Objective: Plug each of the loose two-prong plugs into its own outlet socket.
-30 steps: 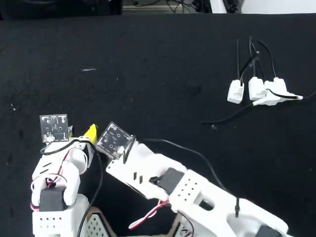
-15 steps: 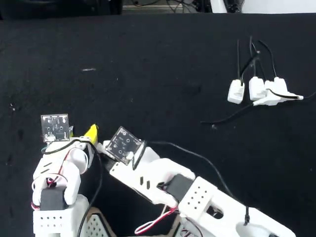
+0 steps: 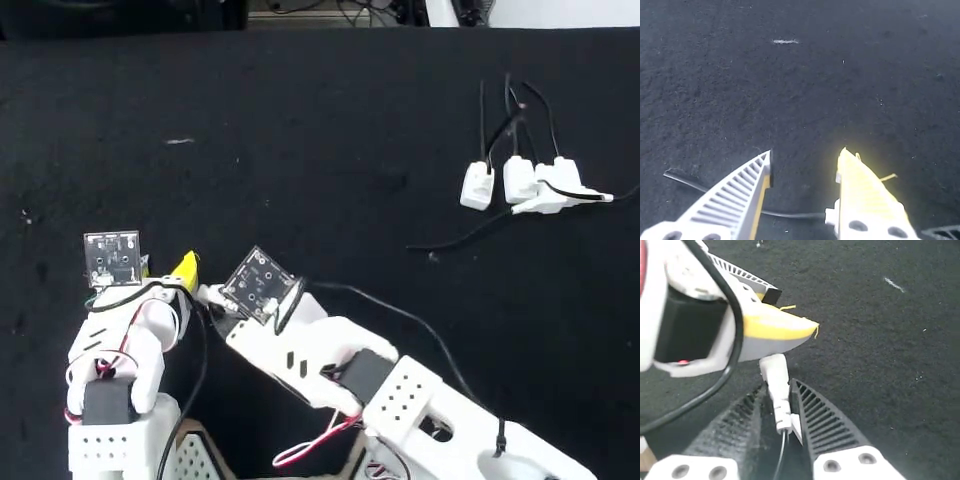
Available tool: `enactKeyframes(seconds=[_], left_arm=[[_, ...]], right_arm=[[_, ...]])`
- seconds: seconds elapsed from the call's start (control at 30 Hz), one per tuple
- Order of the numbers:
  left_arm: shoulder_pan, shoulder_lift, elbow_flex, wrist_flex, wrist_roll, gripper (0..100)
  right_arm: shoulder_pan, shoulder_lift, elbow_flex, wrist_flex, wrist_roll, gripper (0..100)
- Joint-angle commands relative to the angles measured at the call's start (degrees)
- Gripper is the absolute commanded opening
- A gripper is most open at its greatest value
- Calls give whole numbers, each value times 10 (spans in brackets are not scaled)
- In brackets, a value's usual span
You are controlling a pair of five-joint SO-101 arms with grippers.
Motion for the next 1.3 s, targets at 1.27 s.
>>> enactKeyframes(seconds=[1.27], left_arm=[[40,4,6,-4,-8,223]], right_arm=[[18,-32,-25,14,-11,10]])
